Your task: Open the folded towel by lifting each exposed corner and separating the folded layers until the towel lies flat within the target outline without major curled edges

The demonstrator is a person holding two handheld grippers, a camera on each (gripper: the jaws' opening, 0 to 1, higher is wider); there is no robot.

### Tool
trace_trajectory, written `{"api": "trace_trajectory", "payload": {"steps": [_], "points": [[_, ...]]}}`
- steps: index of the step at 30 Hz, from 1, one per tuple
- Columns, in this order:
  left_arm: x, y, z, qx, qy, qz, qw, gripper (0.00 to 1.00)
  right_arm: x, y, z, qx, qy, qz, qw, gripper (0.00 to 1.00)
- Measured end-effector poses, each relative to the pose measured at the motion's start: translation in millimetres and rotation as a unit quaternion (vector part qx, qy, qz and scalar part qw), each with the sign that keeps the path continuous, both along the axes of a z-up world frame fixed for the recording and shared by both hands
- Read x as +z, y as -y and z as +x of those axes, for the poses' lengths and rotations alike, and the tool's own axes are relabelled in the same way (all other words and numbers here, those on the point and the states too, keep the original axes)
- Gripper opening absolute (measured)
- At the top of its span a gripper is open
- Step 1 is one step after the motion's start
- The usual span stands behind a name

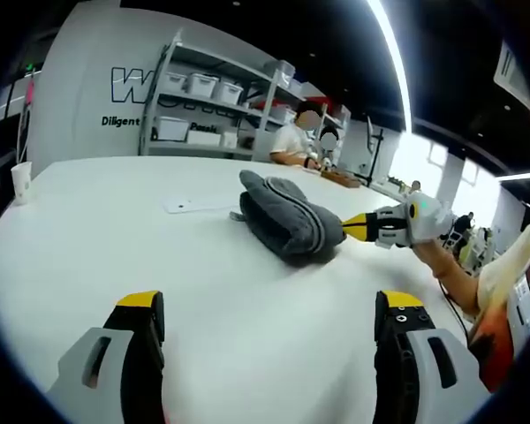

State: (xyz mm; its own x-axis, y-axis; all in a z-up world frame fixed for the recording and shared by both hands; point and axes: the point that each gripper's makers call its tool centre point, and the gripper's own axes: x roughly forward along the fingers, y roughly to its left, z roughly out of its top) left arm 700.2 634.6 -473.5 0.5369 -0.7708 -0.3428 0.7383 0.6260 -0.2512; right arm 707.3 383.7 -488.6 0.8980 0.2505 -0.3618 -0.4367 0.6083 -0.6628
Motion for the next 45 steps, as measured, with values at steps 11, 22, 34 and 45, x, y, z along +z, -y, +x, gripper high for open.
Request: {"api": "trace_trajectory", "payload": {"steps": [11, 22, 34, 45], "points": [[0.5, 1.2, -0.8, -0.003, 0.001, 0.002, 1.0000, 0.96, -2.9, 24.7, 8.6, -0.019, 0.010, 0.014, 0.9997, 0.00], [-0.7, -0.3, -1.2, -0.002, 0.000, 0.005, 1.0000, 0.96, -4.7, 25.2, 5.6, -0.019, 0.009, -0.011, 0.9997, 0.00], [0.0, -1.1, -0.8, -0.002, 0.002, 0.007, 1.0000, 0.96, 18.8, -2.0, -5.5, 0.010, 0.016, 0.047, 0.9987, 0.26], [-3.6, 0.4, -2.6, -0.003, -0.003, 0.013, 0.9999, 0.96, 9.6, -41.9, -8.7, 0.039, 0.023, 0.032, 0.9985, 0.19]]}}
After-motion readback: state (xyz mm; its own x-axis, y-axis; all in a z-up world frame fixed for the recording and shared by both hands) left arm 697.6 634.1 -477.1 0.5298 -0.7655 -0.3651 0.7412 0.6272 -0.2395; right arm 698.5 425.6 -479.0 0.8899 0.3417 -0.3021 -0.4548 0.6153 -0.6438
